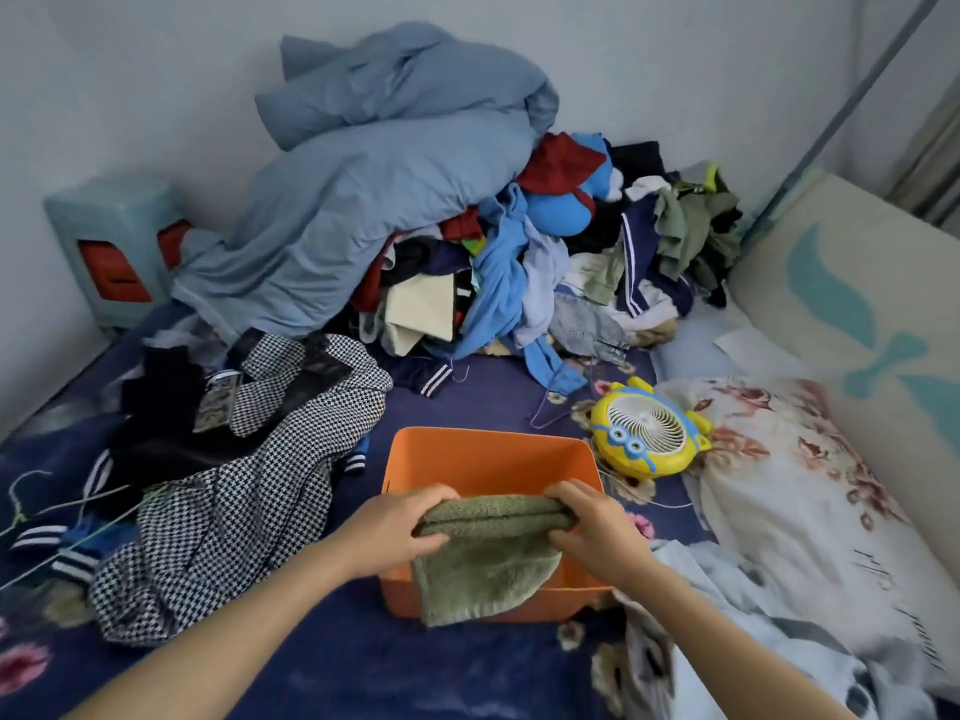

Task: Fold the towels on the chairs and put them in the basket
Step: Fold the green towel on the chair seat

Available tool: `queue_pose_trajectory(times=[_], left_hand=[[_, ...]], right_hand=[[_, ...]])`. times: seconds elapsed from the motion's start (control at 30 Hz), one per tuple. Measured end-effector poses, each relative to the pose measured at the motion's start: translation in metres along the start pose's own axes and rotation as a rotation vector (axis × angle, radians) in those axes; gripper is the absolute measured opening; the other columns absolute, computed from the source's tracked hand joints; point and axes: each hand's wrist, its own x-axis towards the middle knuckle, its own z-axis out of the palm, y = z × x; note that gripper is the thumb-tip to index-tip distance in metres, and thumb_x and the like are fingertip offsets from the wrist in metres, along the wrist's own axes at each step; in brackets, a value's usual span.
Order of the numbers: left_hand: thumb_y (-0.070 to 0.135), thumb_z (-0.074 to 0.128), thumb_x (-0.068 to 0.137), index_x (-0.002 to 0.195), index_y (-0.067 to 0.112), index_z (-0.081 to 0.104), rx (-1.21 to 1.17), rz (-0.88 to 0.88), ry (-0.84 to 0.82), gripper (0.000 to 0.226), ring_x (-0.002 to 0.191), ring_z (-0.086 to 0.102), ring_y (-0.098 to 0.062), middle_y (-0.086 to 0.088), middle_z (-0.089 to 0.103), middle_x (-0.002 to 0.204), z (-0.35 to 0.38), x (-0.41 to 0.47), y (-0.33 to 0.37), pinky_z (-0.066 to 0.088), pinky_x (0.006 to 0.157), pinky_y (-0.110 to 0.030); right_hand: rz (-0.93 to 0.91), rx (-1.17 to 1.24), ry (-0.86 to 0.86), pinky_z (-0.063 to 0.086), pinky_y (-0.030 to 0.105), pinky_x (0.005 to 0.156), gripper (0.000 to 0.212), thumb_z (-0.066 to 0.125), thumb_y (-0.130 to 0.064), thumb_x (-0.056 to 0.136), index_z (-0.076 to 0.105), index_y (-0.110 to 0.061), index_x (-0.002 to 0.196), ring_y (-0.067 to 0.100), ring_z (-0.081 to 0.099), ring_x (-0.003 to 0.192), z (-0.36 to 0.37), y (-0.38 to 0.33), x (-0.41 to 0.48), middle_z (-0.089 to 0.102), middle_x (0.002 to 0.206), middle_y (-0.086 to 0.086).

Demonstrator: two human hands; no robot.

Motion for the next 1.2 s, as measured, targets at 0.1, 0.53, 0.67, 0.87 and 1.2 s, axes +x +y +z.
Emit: queue_pose_trajectory(times=[0.1, 0.53, 0.67, 0.87, 1.2], left_hand=[[0.033, 0.056, 0.088, 0.113, 0.033, 0.051, -0.007, 0.039, 0.052, 0.025, 0.083, 0.055, 0.0, 0.024, 0.055, 0.093, -0.022, 0.034, -0.015, 0.044, 0.07, -0.02], [0.026, 0.058, 0.087, 0.1, 0.019, 0.061, 0.189, -0.035, 0.042, 0.014, 0.105, 0.048, -0.014, 0.009, 0.061, 0.106, 0.016, 0.16, -0.049, 0.04, 0.077, -0.028], [0.022, 0.057, 0.088, 0.104, 0.017, 0.061, 0.279, -0.061, 0.048, 0.018, 0.111, 0.048, -0.018, 0.005, 0.062, 0.112, 0.012, 0.191, -0.056, 0.041, 0.088, -0.034], [0.028, 0.084, 0.056, 0.086, 0.018, 0.068, 0.562, -0.002, -0.029, 0.035, 0.09, 0.063, -0.017, 0.004, 0.068, 0.093, 0.041, 0.169, -0.081, 0.049, 0.073, -0.027], [0.004, 0.048, 0.088, 0.126, 0.003, 0.041, 0.745, -0.291, -0.624, 0.039, 0.119, 0.043, -0.036, -0.019, 0.046, 0.128, 0.182, 0.147, -0.17, 0.034, 0.097, -0.043]], right_hand=[[0.054, 0.018, 0.02, 0.043, 0.025, 0.074, 0.036, 0.063, -0.01, 0.076, 0.058, -0.014, 0.111, 0.016, 0.055, 0.088, -0.002, 0.003, 0.029, 0.056, 0.099, -0.004], [0.33, 0.057, -0.196, 0.042, 0.022, 0.067, 0.021, 0.062, -0.017, 0.079, 0.05, -0.021, 0.096, 0.013, 0.053, 0.082, 0.043, 0.076, 0.092, 0.054, 0.095, -0.003], [0.432, 0.111, -0.132, 0.036, 0.024, 0.057, 0.025, 0.064, -0.016, 0.075, 0.045, -0.022, 0.089, 0.015, 0.053, 0.08, 0.063, 0.091, 0.119, 0.053, 0.089, -0.005], [0.396, -0.006, -0.149, 0.045, 0.025, 0.071, 0.029, 0.057, -0.017, 0.084, 0.046, -0.018, 0.11, 0.018, 0.051, 0.102, 0.139, 0.11, 0.12, 0.054, 0.111, -0.001], [0.367, -0.066, -0.835, 0.047, 0.042, 0.087, 0.054, 0.04, 0.0, 0.091, 0.027, -0.019, 0.139, 0.037, 0.05, 0.116, 0.279, 0.114, 0.131, 0.025, 0.146, 0.016]])
